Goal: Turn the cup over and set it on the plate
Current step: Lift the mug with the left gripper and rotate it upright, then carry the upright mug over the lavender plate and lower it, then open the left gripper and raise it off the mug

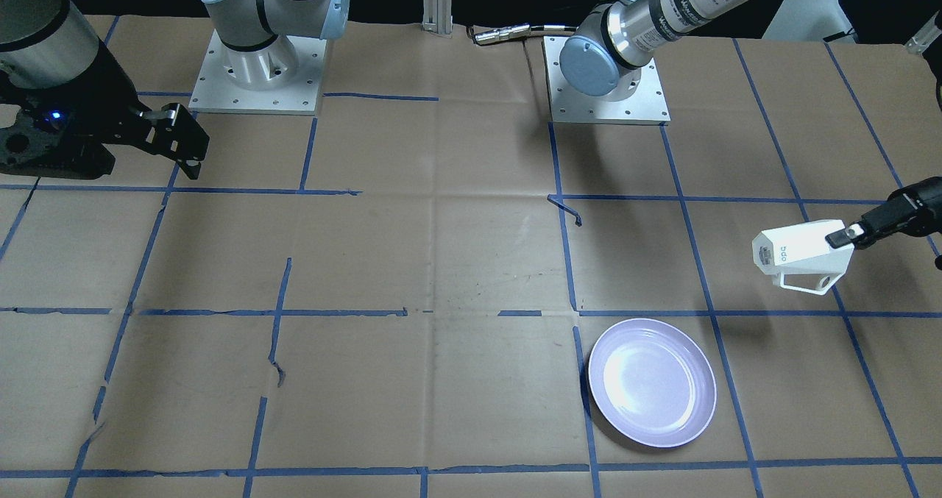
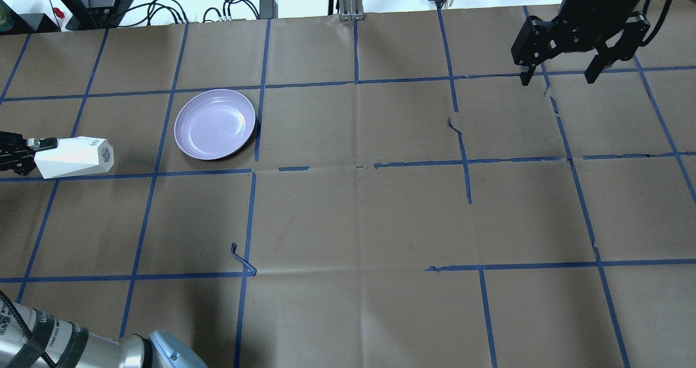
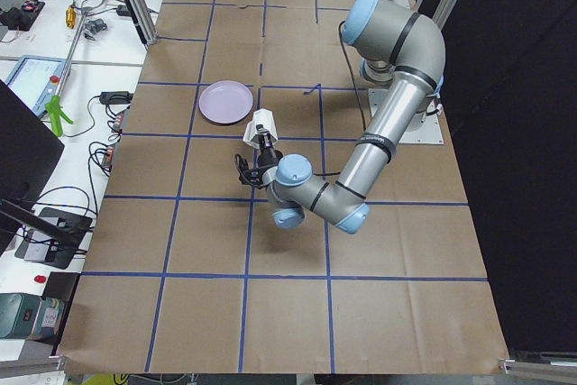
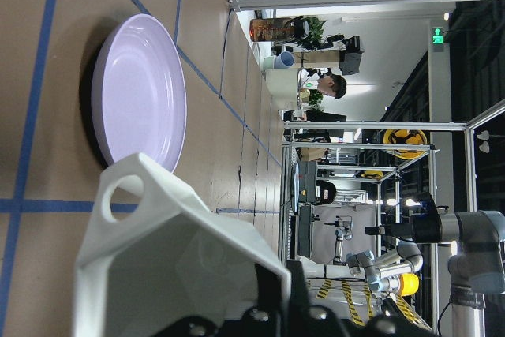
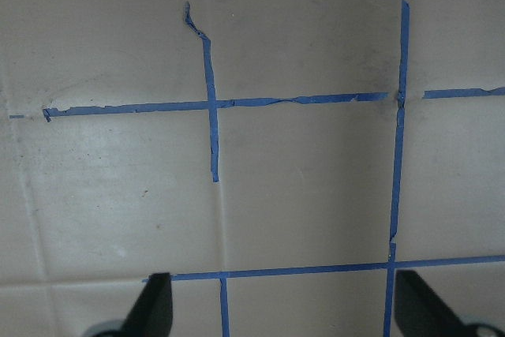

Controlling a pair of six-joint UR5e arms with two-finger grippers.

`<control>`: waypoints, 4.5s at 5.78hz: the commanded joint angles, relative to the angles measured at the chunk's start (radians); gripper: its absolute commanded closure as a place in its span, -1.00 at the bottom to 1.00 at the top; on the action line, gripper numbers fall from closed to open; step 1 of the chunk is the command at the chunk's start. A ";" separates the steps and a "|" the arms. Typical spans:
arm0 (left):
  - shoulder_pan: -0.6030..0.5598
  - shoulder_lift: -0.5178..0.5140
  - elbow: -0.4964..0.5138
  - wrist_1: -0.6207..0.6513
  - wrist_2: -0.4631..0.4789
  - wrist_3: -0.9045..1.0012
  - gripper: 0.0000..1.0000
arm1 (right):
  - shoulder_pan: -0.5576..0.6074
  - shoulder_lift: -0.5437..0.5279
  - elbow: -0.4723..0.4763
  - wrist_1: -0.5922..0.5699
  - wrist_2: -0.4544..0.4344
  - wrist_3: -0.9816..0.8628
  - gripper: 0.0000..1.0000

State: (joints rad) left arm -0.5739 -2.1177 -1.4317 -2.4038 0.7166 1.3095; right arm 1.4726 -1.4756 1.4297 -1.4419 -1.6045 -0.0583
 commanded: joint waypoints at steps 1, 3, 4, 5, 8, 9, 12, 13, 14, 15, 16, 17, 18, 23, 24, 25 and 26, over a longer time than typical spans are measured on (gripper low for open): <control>-0.026 0.112 0.000 0.038 0.003 -0.152 1.00 | 0.000 0.000 0.000 0.000 0.000 0.000 -1.00; -0.213 0.226 0.000 0.375 0.039 -0.508 1.00 | 0.000 0.000 0.000 0.000 0.000 0.000 -1.00; -0.339 0.246 0.000 0.648 0.248 -0.765 1.00 | 0.000 0.000 0.000 0.000 0.000 0.000 -1.00; -0.495 0.266 0.000 0.796 0.391 -0.917 1.00 | 0.000 0.000 0.000 0.000 0.000 0.000 -1.00; -0.896 0.263 -0.025 1.142 0.876 -1.191 1.00 | 0.000 0.000 0.000 0.000 0.000 0.000 -1.00; -0.947 0.248 -0.053 1.208 0.909 -1.234 1.00 | 0.000 0.000 0.000 0.000 0.000 0.000 -1.00; -0.951 0.130 -0.280 1.666 0.917 -1.247 1.00 | 0.000 0.000 0.000 0.000 0.000 0.000 -1.00; -0.951 0.093 -0.289 1.680 0.949 -1.247 1.00 | 0.000 0.000 0.000 0.000 0.000 0.000 -1.00; -0.949 0.088 -0.291 1.668 0.951 -1.247 1.00 | 0.000 0.000 0.000 0.000 0.000 0.000 -1.00; -0.949 0.087 -0.291 1.664 0.951 -1.248 0.75 | 0.000 0.000 0.000 0.000 0.000 0.000 -1.00; -0.948 0.087 -0.288 1.660 0.951 -1.250 -0.81 | 0.000 0.000 0.000 0.000 0.000 0.000 -1.00; -0.946 0.109 -0.258 1.573 0.951 -1.248 -0.99 | 0.000 0.000 0.000 0.000 0.000 0.000 -1.00; -0.948 0.164 -0.201 1.413 0.951 -1.248 -0.99 | 0.000 0.000 0.000 0.000 0.000 0.000 -1.00; -1.011 0.490 -0.122 0.792 0.853 -1.311 -0.99 | 0.000 0.000 0.000 0.000 0.000 0.000 -1.00; -1.027 0.498 -0.122 0.793 0.853 -1.341 -0.99 | 0.000 0.000 0.000 0.000 0.000 0.000 -1.00; -1.043 0.502 -0.122 0.793 0.856 -1.343 -0.99 | 0.000 0.000 0.000 0.000 0.000 0.000 -1.00; -1.044 0.508 -0.121 0.793 0.856 -1.345 -0.99 | 0.000 0.000 0.000 0.000 0.000 0.000 -1.00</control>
State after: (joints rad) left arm -1.6127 -1.6153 -1.5532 -1.6098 1.5717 -0.0321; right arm 1.4726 -1.4757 1.4297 -1.4419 -1.6045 -0.0583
